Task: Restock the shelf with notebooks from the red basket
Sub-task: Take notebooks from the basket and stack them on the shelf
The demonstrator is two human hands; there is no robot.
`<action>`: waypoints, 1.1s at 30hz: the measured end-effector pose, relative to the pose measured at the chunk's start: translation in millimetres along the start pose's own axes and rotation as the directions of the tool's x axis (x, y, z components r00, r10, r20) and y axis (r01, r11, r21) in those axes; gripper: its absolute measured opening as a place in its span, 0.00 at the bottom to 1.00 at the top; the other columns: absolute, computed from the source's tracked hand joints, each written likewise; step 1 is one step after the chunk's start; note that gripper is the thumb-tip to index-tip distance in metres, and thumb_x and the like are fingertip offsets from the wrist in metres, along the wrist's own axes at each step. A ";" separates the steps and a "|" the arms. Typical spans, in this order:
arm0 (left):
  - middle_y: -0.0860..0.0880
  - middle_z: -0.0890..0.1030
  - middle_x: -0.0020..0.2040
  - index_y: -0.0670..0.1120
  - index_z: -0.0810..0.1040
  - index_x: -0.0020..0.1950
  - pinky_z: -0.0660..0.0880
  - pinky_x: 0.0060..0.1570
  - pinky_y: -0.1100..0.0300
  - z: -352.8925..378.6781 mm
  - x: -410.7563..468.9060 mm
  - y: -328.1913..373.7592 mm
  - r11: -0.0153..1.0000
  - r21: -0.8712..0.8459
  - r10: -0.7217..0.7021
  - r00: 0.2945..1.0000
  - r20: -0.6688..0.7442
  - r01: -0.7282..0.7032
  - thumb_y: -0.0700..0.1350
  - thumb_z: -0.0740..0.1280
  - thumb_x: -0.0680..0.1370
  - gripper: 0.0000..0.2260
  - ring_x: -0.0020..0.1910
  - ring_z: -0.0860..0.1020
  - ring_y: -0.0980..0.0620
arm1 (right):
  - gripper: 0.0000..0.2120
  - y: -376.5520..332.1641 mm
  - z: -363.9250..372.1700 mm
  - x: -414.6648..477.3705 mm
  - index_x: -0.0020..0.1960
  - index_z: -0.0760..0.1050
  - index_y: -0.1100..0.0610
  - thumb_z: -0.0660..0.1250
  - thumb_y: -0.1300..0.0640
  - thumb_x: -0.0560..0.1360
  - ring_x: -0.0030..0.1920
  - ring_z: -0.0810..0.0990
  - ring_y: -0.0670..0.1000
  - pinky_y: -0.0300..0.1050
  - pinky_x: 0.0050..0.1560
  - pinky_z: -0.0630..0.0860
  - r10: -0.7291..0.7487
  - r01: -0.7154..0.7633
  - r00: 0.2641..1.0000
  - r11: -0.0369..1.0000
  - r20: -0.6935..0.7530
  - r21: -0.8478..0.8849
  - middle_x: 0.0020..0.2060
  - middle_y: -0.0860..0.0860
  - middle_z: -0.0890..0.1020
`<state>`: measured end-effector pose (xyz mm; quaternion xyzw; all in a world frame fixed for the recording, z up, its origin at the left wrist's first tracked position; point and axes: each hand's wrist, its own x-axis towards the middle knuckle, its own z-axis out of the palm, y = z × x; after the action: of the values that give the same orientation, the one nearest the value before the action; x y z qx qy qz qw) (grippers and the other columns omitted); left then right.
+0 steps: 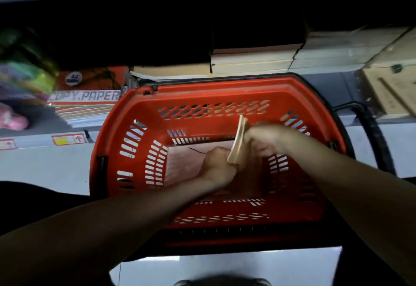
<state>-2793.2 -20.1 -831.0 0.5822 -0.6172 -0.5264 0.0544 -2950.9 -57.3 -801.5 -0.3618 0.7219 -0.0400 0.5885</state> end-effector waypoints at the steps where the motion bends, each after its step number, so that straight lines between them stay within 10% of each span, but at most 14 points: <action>1: 0.49 0.82 0.34 0.46 0.83 0.39 0.75 0.35 0.57 -2.1 -5.1 7.1 0.999 0.008 0.054 0.999 -0.009 -0.054 0.46 0.75 0.69 0.05 0.32 0.77 0.53 | 0.10 -5.9 -11.9 -6.7 0.52 0.75 0.56 0.65 0.66 0.73 0.42 0.79 0.51 0.44 0.45 0.79 -0.060 0.059 0.997 0.998 -0.050 -0.033 0.44 0.54 0.80; 4: 0.49 0.81 0.34 0.44 0.84 0.43 0.69 0.33 0.60 -25.5 -14.6 28.5 0.995 0.037 0.098 0.995 -0.015 -0.098 0.45 0.80 0.66 0.10 0.32 0.74 0.56 | 0.27 -18.9 -49.6 -30.3 0.63 0.73 0.52 0.74 0.66 0.67 0.56 0.79 0.55 0.47 0.57 0.77 -0.281 0.218 0.952 0.903 -0.124 -0.371 0.55 0.51 0.80; 10: 0.50 0.82 0.34 0.42 0.83 0.42 0.71 0.36 0.61 -108.7 -45.7 66.6 0.982 -0.073 0.177 0.982 0.068 -0.172 0.49 0.76 0.70 0.11 0.33 0.77 0.56 | 0.10 -19.4 -58.8 -78.9 0.40 0.79 0.50 0.78 0.60 0.66 0.43 0.83 0.48 0.44 0.45 0.77 -0.548 0.483 0.826 0.809 -0.132 -0.335 0.39 0.46 0.84; 13: 0.43 0.84 0.50 0.44 0.81 0.53 0.73 0.54 0.49 -150.6 -47.9 68.0 0.802 -0.580 -0.069 0.987 0.147 0.143 0.69 0.57 0.75 0.30 0.51 0.80 0.45 | 0.09 -35.8 -65.0 -122.3 0.41 0.79 0.49 0.78 0.57 0.67 0.42 0.82 0.43 0.43 0.45 0.76 -0.669 0.583 0.697 0.739 -0.258 -0.338 0.39 0.45 0.84; 16: 0.32 0.80 0.58 0.36 0.75 0.65 0.74 0.57 0.41 -171.4 -50.7 55.6 0.679 -0.563 -0.276 0.874 0.400 0.472 0.73 0.50 0.74 0.43 0.59 0.78 0.35 | 0.10 -48.4 -68.4 -177.1 0.47 0.81 0.51 0.77 0.61 0.69 0.43 0.83 0.42 0.41 0.45 0.78 -0.758 0.748 0.555 0.635 -0.343 -0.192 0.42 0.47 0.85; 20: 0.31 0.80 0.56 0.34 0.76 0.63 0.78 0.54 0.43 -161.9 -76.9 71.2 0.628 -0.607 -0.009 0.785 0.619 0.486 0.62 0.65 0.72 0.34 0.57 0.80 0.35 | 0.06 -46.9 -44.3 -230.5 0.37 0.77 0.63 0.74 0.69 0.68 0.37 0.77 0.47 0.36 0.39 0.71 -0.890 0.902 0.341 0.401 -0.303 -0.162 0.36 0.58 0.77; 24: 0.42 0.85 0.41 0.41 0.85 0.47 0.82 0.37 0.57 -156.4 -85.5 91.7 0.646 -0.722 0.082 0.918 0.388 0.247 0.45 0.80 0.58 0.20 0.35 0.84 0.47 | 0.16 -16.2 -13.3 -242.1 0.37 0.78 0.54 0.66 0.76 0.69 0.40 0.76 0.43 0.33 0.41 0.72 -0.810 0.847 0.502 0.532 -0.303 -0.021 0.36 0.49 0.76; 28: 0.42 0.85 0.46 0.40 0.80 0.58 0.82 0.38 0.57 -139.5 -91.6 106.7 0.711 -0.700 0.188 0.939 0.288 0.072 0.36 0.70 0.71 0.15 0.39 0.85 0.48 | 0.24 25.0 -6.9 -243.4 0.59 0.72 0.31 0.65 0.62 0.79 0.60 0.77 0.38 0.44 0.62 0.74 -0.716 0.783 0.596 0.618 -0.364 0.067 0.59 0.34 0.79; 31: 0.41 0.84 0.51 0.40 0.77 0.63 0.81 0.42 0.58 -122.7 -100.0 116.2 0.747 -0.663 0.276 0.929 0.245 -0.047 0.36 0.71 0.72 0.19 0.43 0.84 0.48 | 0.38 42.3 -1.8 -257.9 0.73 0.61 0.35 0.65 0.70 0.75 0.71 0.61 0.31 0.42 0.71 0.66 -0.584 0.693 0.649 0.718 -0.488 0.063 0.72 0.28 0.62; 33: 0.40 0.84 0.54 0.40 0.77 0.63 0.80 0.43 0.57 -115.8 -108.2 124.0 0.765 -0.633 0.312 0.929 0.200 -0.121 0.37 0.72 0.72 0.19 0.46 0.83 0.46 | 0.39 51.1 2.3 -266.6 0.70 0.67 0.37 0.66 0.73 0.71 0.70 0.70 0.40 0.54 0.69 0.70 -0.409 0.716 0.640 0.625 -0.651 0.311 0.69 0.34 0.70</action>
<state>-2762.3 -32.9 -632.6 0.3724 -0.4787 -0.7674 0.2081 -2961.0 132.9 -608.1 -0.3695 0.6504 -0.5294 0.4003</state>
